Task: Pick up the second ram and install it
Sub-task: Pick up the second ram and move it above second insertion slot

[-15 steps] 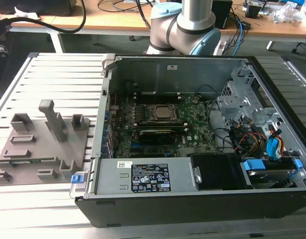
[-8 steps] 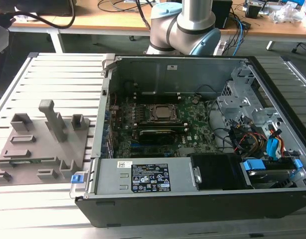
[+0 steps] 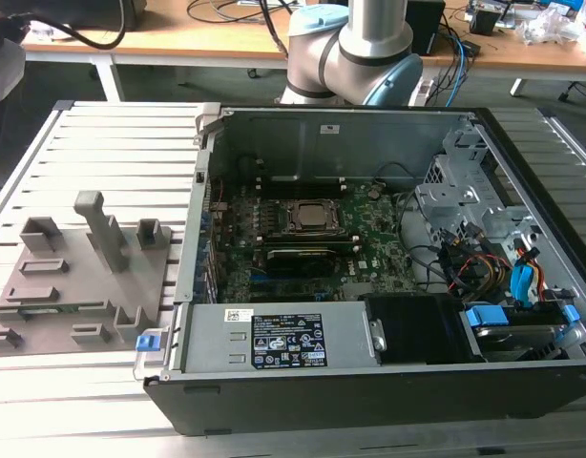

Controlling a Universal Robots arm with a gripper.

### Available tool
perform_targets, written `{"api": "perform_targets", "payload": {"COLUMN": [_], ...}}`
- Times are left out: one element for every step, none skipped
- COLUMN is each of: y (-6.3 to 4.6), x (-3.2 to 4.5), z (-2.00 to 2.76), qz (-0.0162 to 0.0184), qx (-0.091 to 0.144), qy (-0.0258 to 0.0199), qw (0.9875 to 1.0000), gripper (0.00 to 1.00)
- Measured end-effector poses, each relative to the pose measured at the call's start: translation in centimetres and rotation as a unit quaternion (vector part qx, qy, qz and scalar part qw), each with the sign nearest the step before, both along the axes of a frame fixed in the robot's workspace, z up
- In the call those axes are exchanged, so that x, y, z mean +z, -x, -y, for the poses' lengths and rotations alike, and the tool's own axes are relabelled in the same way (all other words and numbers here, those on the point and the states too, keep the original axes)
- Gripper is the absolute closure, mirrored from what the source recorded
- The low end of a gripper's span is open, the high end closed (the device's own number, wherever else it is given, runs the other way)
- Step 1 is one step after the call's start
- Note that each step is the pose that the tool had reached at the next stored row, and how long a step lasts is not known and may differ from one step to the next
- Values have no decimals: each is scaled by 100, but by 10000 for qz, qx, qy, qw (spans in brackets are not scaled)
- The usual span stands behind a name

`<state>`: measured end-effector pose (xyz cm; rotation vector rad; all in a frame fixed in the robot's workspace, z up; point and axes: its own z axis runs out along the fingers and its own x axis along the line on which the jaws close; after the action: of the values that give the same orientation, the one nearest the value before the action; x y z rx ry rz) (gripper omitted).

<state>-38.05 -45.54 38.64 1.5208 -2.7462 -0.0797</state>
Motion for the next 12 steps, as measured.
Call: {"api": "perform_targets", "payload": {"y": [0, 0, 0, 0, 0, 0, 0, 0, 0, 0, 0, 0], "x": [0, 0, 0, 0, 0, 0, -1, -2, -3, -3, -5, -5], "z": [0, 0, 0, 0, 0, 0, 0, 0, 0, 0, 0, 0], "qz": [0, 0, 0, 0, 0, 0, 1, 0, 0, 0, 0, 0], "qx": [126, 255, 337, 486, 552, 609, 688, 937, 1094, 1276, 1495, 1635], "qy": [0, 0, 0, 0, 0, 0, 0, 0, 0, 0, 0, 0], "qw": [9999, 9997, 9994, 9988, 9985, 9981, 9976, 9956, 9940, 9918, 9888, 9865], "gripper": [89, 89, 89, 89, 89, 89, 89, 89, 89, 89, 89, 89]}}
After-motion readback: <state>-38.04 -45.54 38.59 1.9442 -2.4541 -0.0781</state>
